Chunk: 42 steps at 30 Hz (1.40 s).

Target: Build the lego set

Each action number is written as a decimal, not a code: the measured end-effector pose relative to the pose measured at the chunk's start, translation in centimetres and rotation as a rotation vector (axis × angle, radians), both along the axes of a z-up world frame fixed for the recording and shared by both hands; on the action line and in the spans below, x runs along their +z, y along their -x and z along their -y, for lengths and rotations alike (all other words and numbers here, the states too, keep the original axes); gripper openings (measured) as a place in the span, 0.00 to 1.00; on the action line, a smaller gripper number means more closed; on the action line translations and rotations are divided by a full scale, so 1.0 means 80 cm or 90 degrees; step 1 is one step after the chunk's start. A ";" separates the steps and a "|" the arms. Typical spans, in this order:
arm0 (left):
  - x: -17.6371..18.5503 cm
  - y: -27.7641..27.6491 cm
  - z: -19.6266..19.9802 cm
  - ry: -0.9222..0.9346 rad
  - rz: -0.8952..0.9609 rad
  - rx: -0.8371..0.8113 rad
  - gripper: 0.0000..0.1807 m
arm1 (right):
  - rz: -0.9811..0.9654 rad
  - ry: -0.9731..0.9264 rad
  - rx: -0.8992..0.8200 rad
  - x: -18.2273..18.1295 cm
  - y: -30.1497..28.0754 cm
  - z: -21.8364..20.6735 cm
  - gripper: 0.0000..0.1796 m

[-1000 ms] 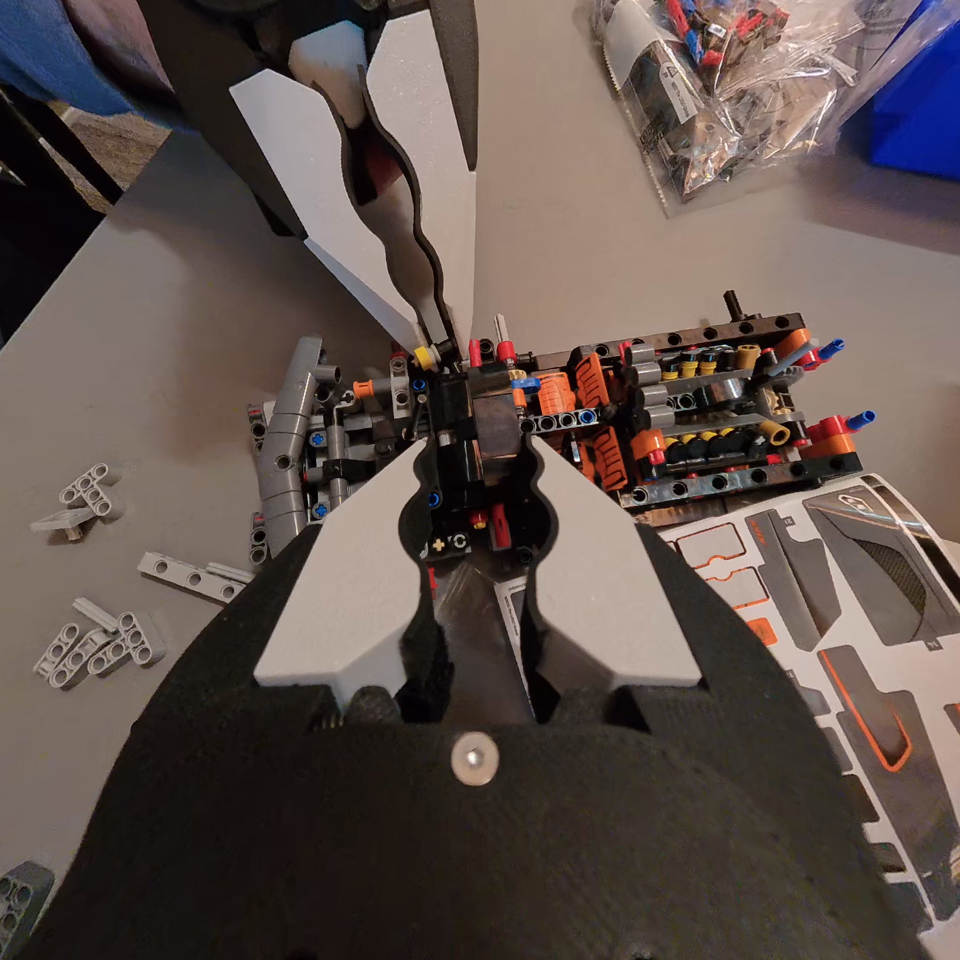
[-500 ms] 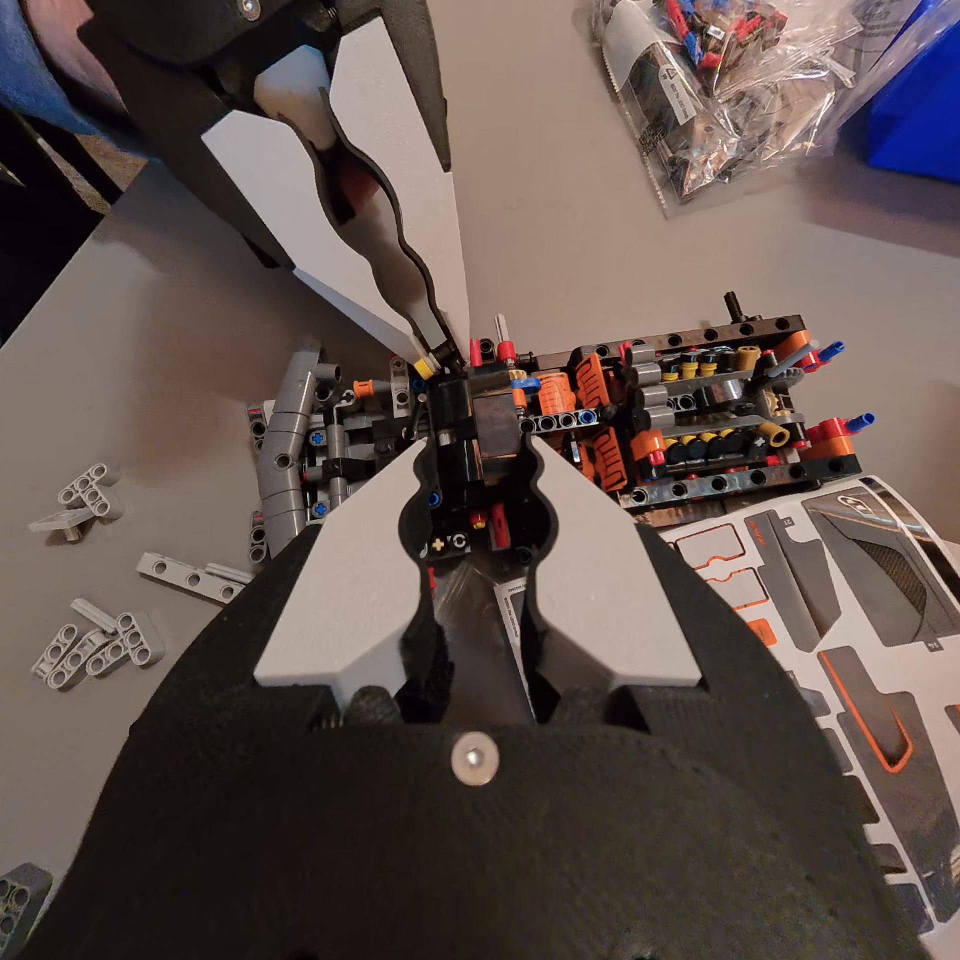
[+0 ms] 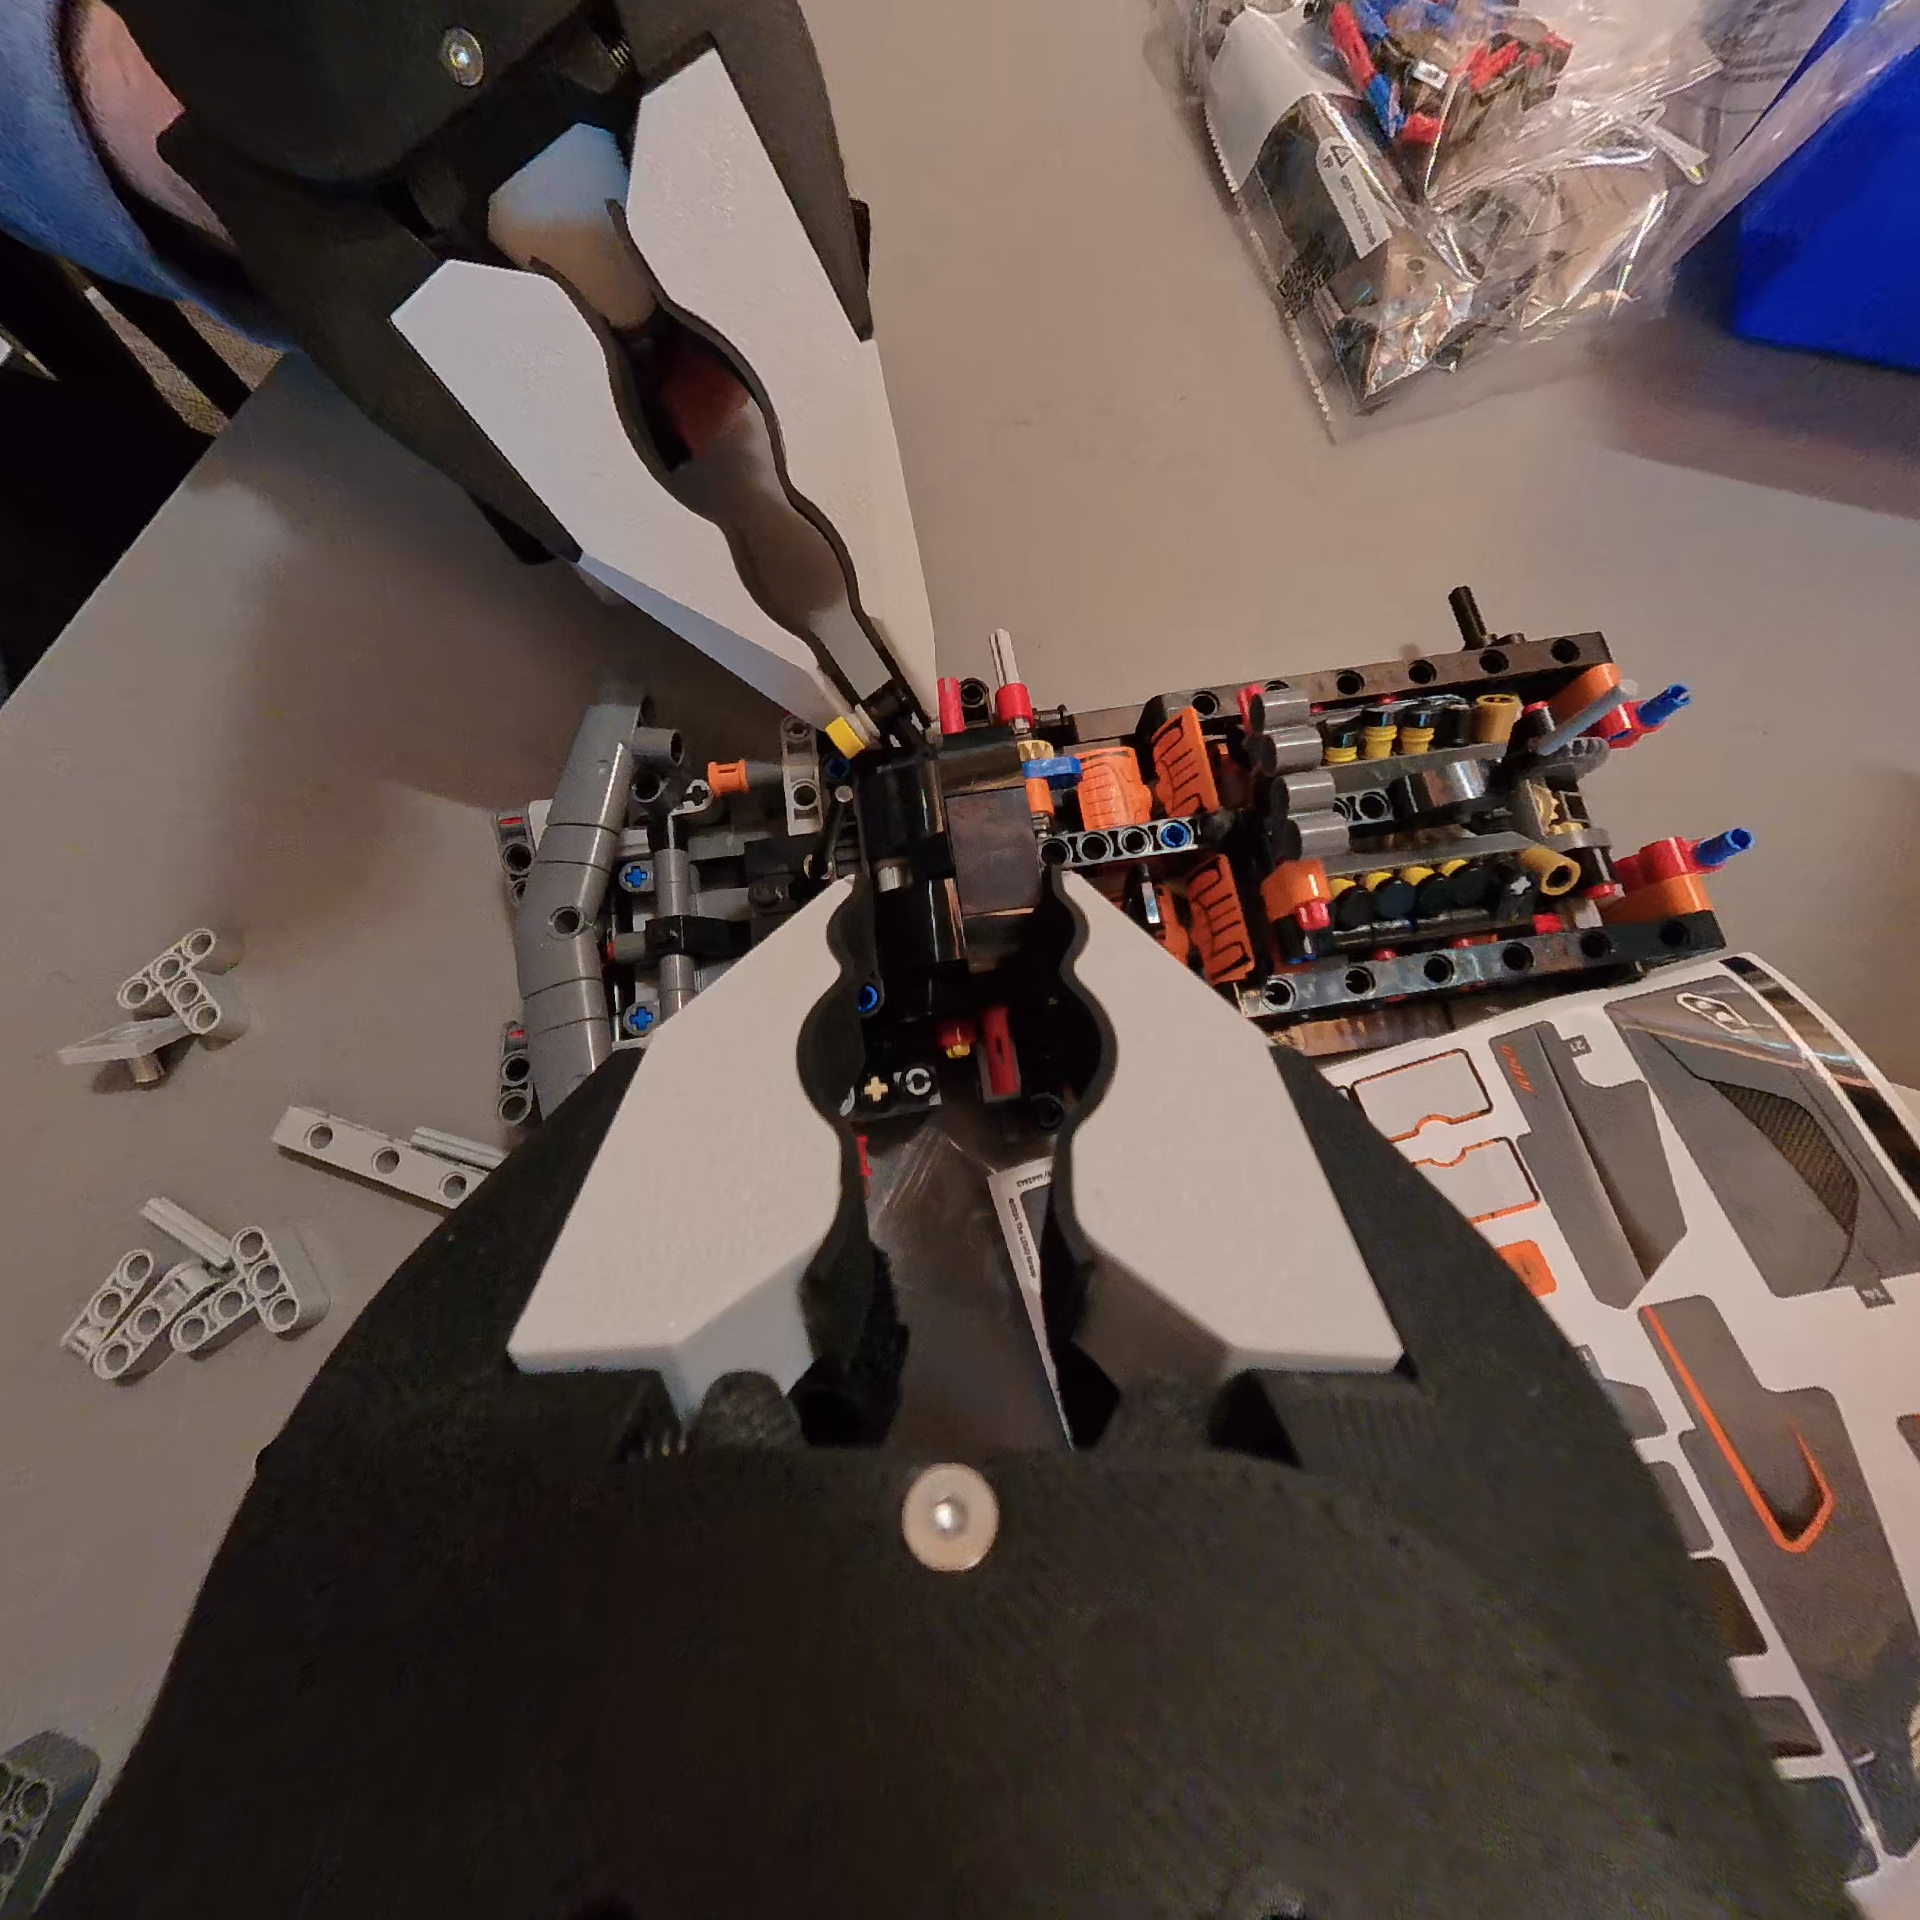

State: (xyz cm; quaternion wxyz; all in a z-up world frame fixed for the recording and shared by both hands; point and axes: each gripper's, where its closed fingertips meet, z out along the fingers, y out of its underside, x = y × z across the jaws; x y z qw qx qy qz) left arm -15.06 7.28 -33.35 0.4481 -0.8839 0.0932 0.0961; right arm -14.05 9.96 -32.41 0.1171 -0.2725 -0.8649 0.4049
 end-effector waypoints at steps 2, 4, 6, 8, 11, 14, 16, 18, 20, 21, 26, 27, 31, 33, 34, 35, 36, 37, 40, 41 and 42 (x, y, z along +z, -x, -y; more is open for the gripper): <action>0.001 -0.001 0.000 -0.007 0.002 -0.001 0.04 | 0.000 0.001 0.000 0.000 0.000 0.000 0.16; 0.002 -0.002 0.000 -0.011 0.004 -0.001 0.05 | 0.000 0.003 0.000 0.000 0.000 0.000 0.16; 0.002 -0.002 0.000 -0.016 0.000 -0.001 0.05 | -0.001 0.003 0.000 0.000 0.000 0.000 0.16; 0.002 -0.002 0.000 -0.021 -0.002 0.001 0.05 | 0.000 0.005 0.001 0.000 0.000 0.000 0.16; 0.002 -0.002 0.001 -0.027 -0.003 0.004 0.05 | -0.001 0.006 0.001 0.000 0.000 0.000 0.16; 0.003 -0.001 0.002 -0.032 -0.009 0.005 0.05 | -0.001 0.007 0.001 0.000 0.000 0.000 0.16; 0.004 -0.002 0.002 -0.035 -0.009 0.006 0.06 | -0.001 0.008 0.001 0.000 0.000 0.000 0.16; 0.005 -0.001 0.002 -0.036 -0.011 0.007 0.06 | -0.001 0.008 0.001 0.000 0.000 0.000 0.16; 0.005 0.000 0.003 -0.037 -0.013 0.010 0.05 | -0.001 0.009 0.002 0.000 0.000 0.000 0.16; 0.005 0.000 0.004 -0.035 -0.016 0.012 0.05 | -0.001 0.009 0.001 0.000 0.000 0.000 0.16; 0.004 0.002 0.006 -0.030 -0.036 0.021 0.03 | -0.001 0.011 0.002 0.000 0.000 0.000 0.16; 0.004 0.004 0.006 -0.029 -0.043 0.026 0.03 | -0.001 0.011 0.002 0.000 0.000 0.000 0.16; 0.004 0.002 0.007 -0.024 -0.042 0.023 0.03 | -0.001 0.011 0.002 0.000 0.000 0.000 0.16; 0.003 0.002 0.008 -0.019 -0.044 0.023 0.03 | -0.001 0.011 0.002 0.000 0.000 0.000 0.16; 0.003 0.002 0.008 -0.018 -0.046 0.027 0.03 | -0.001 0.011 0.002 0.000 0.000 0.000 0.16; 0.003 0.003 0.008 -0.016 -0.047 0.029 0.03 | -0.001 0.011 0.002 0.000 0.000 0.000 0.16; 0.003 0.003 0.008 -0.015 -0.047 0.029 0.03 | -0.001 0.011 0.002 0.000 0.000 0.000 0.16; 0.003 0.003 0.008 -0.015 -0.046 0.029 0.03 | -0.001 0.011 0.002 0.000 0.000 0.000 0.16; 0.003 0.003 0.008 -0.017 -0.038 0.033 0.03 | -0.002 0.011 0.003 0.000 0.000 0.000 0.16; 0.003 0.004 0.007 -0.017 -0.033 0.036 0.03 | -0.002 0.011 0.003 0.000 0.000 0.001 0.16; 0.003 0.004 0.007 -0.018 -0.026 0.039 0.03 | -0.002 0.012 0.003 0.000 0.000 0.000 0.16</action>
